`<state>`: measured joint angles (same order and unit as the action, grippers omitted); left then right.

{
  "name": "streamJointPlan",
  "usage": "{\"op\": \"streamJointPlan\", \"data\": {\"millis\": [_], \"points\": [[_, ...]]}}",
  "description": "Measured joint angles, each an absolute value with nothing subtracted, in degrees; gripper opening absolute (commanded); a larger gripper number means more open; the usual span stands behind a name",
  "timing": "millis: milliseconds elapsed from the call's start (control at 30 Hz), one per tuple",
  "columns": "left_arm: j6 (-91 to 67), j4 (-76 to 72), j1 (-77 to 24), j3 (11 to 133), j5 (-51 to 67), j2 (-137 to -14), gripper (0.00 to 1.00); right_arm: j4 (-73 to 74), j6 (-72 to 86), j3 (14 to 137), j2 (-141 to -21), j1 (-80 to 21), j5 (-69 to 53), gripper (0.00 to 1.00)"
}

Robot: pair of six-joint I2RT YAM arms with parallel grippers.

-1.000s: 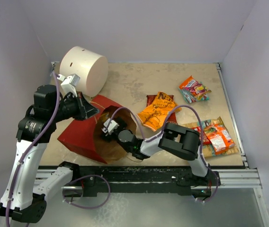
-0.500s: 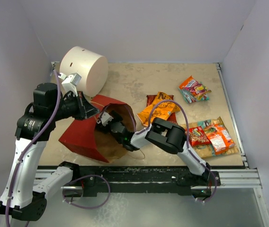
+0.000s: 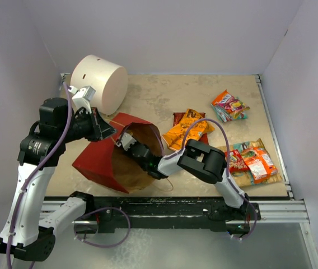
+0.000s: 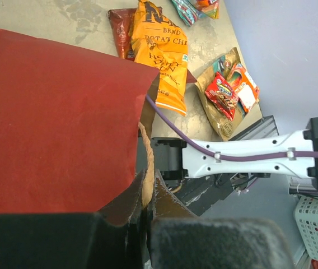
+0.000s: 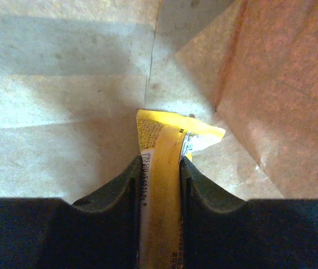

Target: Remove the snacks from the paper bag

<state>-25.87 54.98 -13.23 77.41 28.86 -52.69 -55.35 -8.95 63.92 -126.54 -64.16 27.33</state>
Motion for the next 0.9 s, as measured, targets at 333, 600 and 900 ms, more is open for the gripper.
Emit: {"op": "streamJointPlan", "data": {"millis": [333, 600, 900], "points": [[-26.5, 54.7, -13.2, 77.4, 26.7, -52.8, 0.0, -51.3, -5.5, 57.5, -116.0, -64.5, 23.0, 0.19], [-28.1, 51.9, -13.2, 77.4, 26.2, -54.0, 0.0, -43.5, 0.3, 47.3, -96.0, -65.0, 13.9, 0.19], [-32.2, 45.2, -13.2, 77.4, 27.7, -57.1, 0.0, -13.5, 4.6, 50.4, -70.0, -65.3, 17.1, 0.12]]}}
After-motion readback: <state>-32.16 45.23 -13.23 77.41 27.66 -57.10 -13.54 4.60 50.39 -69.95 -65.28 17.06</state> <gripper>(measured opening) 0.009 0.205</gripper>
